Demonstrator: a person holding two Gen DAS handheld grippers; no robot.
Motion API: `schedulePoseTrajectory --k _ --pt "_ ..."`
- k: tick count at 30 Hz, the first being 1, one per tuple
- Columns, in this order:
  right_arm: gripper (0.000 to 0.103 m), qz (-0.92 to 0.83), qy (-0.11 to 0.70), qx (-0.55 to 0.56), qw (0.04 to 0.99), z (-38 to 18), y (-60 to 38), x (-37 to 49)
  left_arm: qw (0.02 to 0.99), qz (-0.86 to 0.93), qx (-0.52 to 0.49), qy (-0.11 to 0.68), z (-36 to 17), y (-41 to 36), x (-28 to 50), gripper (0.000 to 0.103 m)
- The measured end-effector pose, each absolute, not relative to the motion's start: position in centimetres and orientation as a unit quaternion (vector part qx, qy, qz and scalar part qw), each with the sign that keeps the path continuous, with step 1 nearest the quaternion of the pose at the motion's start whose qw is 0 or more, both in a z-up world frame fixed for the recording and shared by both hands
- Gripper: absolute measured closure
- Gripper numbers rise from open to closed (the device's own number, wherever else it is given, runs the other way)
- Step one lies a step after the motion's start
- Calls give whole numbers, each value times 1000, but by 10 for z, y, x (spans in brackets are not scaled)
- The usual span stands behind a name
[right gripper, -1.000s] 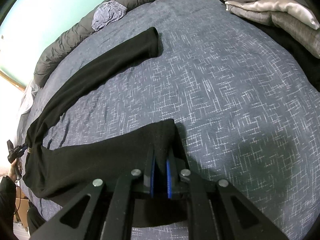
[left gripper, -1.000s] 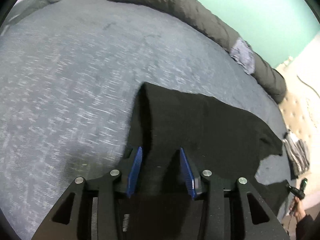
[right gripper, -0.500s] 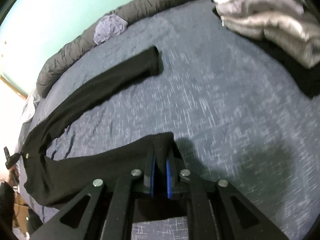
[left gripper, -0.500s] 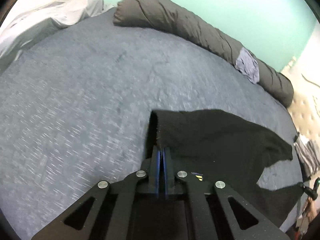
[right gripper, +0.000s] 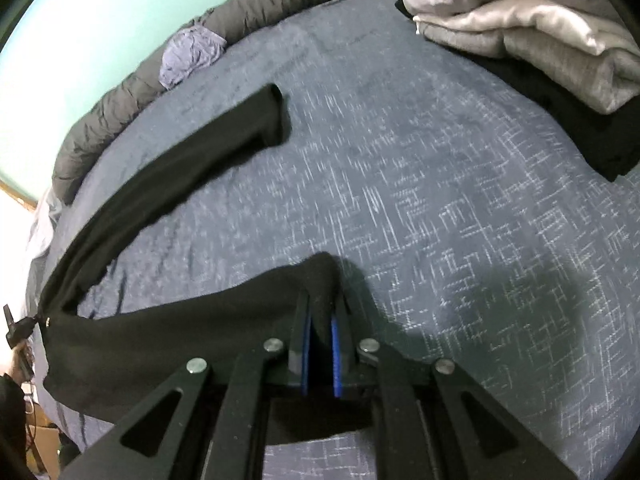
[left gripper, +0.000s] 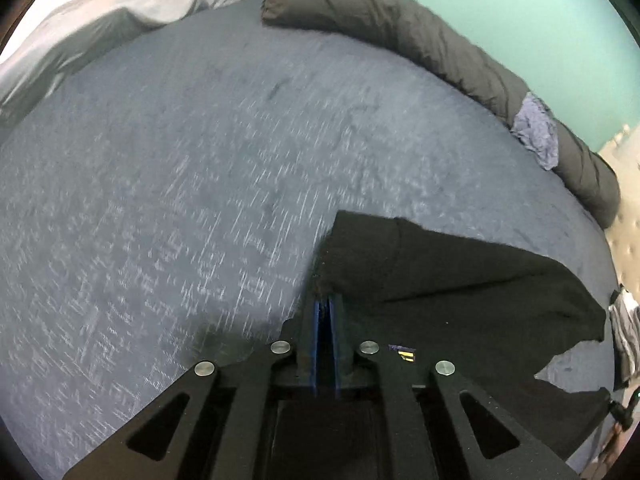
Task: Fold clothes
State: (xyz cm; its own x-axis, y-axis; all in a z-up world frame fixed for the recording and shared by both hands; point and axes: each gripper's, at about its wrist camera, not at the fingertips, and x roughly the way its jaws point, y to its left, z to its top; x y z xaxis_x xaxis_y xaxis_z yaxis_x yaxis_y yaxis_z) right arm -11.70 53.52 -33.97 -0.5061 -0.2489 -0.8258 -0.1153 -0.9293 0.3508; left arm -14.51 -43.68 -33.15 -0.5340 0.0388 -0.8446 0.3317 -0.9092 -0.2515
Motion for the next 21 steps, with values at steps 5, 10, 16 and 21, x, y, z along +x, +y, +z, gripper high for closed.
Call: schedulePoseTrajectory --k 5,10,16,21 --pt "89 -856 -194 476 62 -329 539 -110 90 -850 478 201 -319 -444 -123 83" --pt "81 -860 -202 462 85 -315 547 -96 69 -851 483 194 -303 -440 -77 69" --pt "72 -847 -206 478 110 -319 555 -69 33 -840 504 198 -316 -421 -11 66" --pt "66 -837 -208 494 113 -328 545 -63 35 -825 510 240 -338 -422 30 62"
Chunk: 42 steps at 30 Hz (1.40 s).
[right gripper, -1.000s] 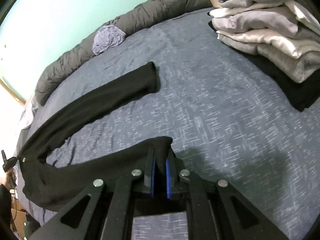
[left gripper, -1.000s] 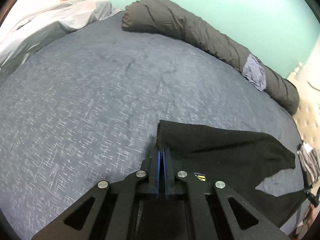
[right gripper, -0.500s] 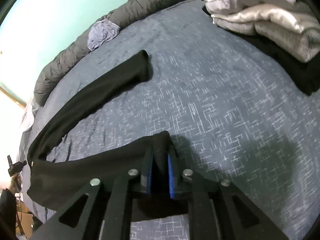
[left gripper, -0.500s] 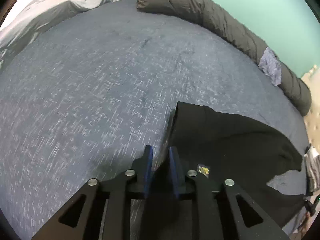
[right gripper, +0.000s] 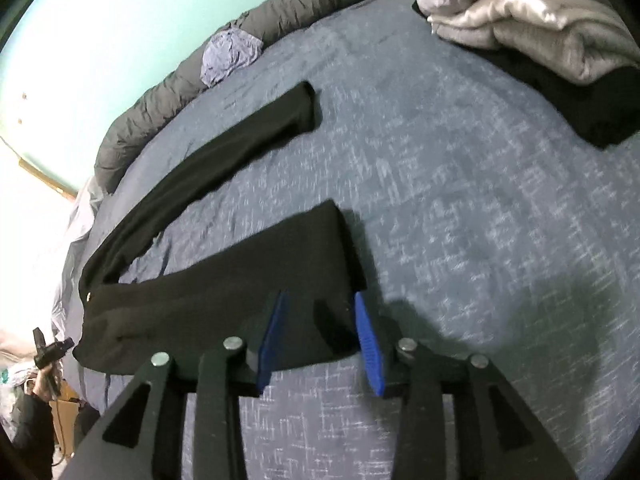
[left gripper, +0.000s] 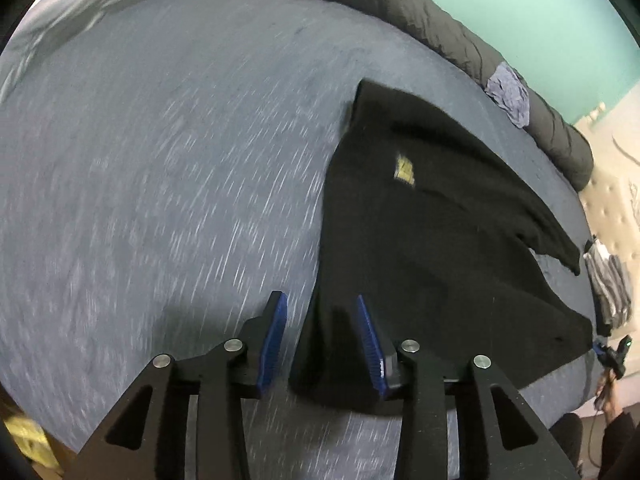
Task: Fold clothes
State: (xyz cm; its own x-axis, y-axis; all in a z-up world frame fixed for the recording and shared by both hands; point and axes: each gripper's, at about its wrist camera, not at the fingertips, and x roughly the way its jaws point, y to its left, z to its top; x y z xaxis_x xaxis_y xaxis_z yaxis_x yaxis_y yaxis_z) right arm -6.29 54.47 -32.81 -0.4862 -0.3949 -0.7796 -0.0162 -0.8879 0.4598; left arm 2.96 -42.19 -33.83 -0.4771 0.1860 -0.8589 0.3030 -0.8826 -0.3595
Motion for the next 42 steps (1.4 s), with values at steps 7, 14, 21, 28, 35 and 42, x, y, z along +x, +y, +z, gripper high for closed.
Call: schedulePoseTrajectory --k 7,14,21,28,35,42 --pt "69 -832 -203 503 114 -335 531 -58 26 -820 504 271 -351 -414 55 57" --pt "100 -834 -200 502 109 -330 528 -54 9 -821 495 284 -351 -408 53 66" --pt "100 -847 -195 484 100 -302 535 -49 24 -834 488 256 -335 -411 51 99" --pt "101 -853 -185 477 104 -278 554 -38 37 -839 481 250 -318 -420 56 100" --pt "101 -846 -195 487 90 -305 553 -35 46 -833 496 241 -331 -421 55 102" --pt "94 -844 -243 469 98 -319 564 -31 29 -832 482 275 -335 -424 64 96"
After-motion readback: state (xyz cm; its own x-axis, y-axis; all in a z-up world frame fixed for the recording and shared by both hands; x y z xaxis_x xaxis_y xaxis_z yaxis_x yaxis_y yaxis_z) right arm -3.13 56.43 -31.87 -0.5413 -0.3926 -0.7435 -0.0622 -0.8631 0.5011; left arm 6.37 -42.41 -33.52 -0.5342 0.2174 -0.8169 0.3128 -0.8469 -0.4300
